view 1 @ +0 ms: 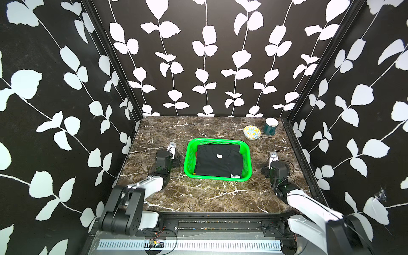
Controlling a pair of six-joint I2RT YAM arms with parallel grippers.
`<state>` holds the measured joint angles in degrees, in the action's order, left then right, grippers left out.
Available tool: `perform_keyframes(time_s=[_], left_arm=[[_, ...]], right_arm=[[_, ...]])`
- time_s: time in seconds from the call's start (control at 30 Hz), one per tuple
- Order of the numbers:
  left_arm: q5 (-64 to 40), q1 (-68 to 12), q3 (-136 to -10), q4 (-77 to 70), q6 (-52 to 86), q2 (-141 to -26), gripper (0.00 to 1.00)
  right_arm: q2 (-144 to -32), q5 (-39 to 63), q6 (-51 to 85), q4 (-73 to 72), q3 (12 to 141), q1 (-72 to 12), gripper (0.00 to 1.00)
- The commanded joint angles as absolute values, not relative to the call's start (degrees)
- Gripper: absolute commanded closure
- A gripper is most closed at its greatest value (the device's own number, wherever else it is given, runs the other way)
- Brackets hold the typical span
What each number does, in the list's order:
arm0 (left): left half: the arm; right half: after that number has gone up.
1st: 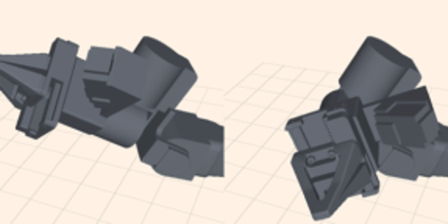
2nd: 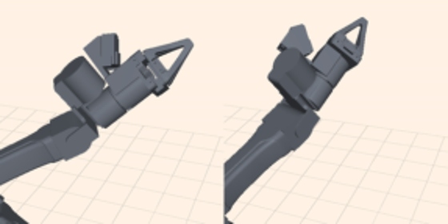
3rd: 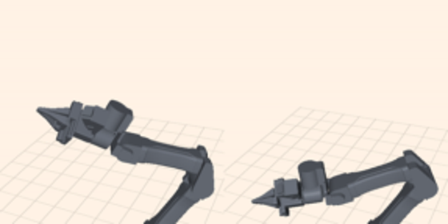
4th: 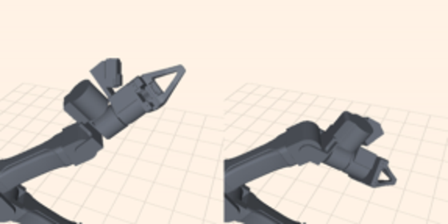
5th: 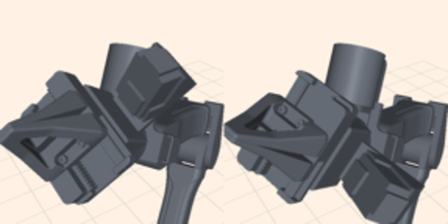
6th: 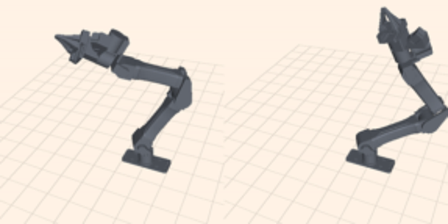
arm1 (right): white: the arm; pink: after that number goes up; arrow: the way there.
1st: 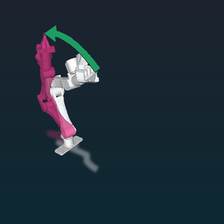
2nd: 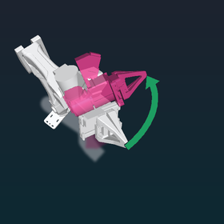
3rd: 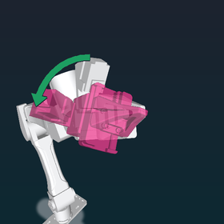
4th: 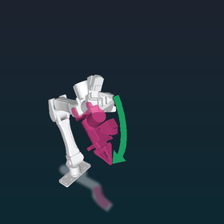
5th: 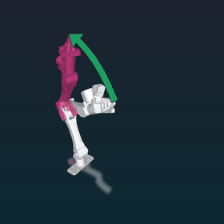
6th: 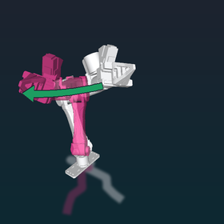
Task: Put the folded t-shirts into the basket
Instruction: Reset both arms
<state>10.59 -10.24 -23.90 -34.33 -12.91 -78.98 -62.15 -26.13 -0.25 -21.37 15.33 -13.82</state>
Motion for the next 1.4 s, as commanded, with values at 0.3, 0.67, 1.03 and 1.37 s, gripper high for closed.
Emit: perform_keyframes(time_s=[0.3, 0.67, 1.03, 1.37], left_arm=[[7.44, -3.44, -22.54, -54.21, -5.98, -89.91, 0.01], [7.59, -3.25, -23.15, -50.74, -5.61, -88.94, 0.01], [7.41, -3.25, -23.03, -50.59, -5.63, -88.73, 0.01], [7.42, -3.25, -23.03, -50.58, -5.63, -88.70, 0.01]], right_arm=[[-87.17, -14.34, -4.90, -62.50, 15.63, -7.68, 0.01], [-87.28, -5.39, -0.96, -47.68, 23.05, -2.31, 0.01], [-87.40, -5.27, -0.94, -48.14, 23.11, -2.19, 0.01], [-87.39, -5.27, -1.03, -48.08, 23.12, -2.19, 0.01]])
